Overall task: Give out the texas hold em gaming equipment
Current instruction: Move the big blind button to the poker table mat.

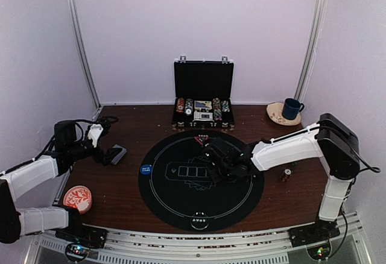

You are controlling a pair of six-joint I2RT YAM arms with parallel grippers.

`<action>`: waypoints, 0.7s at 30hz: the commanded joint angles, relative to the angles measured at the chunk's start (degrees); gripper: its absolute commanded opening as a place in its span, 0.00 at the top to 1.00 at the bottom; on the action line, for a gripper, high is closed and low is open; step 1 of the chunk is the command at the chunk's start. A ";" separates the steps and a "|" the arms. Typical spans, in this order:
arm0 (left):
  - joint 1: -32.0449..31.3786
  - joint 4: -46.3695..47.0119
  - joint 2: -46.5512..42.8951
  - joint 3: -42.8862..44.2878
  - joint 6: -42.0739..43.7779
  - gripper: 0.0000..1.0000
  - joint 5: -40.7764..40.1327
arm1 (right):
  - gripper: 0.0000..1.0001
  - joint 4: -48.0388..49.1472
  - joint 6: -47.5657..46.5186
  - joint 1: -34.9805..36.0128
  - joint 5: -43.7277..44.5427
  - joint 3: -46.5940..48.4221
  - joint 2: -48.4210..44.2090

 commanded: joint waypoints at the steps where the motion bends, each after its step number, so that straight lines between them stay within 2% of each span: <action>1: -0.21 3.01 0.19 -0.32 0.45 0.02 0.91 | 0.57 1.05 2.38 -1.53 3.18 -6.11 -6.00; 12: -0.19 2.92 0.31 -0.25 0.47 0.02 1.03 | 0.57 1.92 7.40 -5.18 6.38 -20.93 -17.90; 21: -0.16 2.83 0.20 -0.27 0.38 0.02 1.27 | 0.57 3.93 8.78 -9.79 7.75 -26.92 -22.01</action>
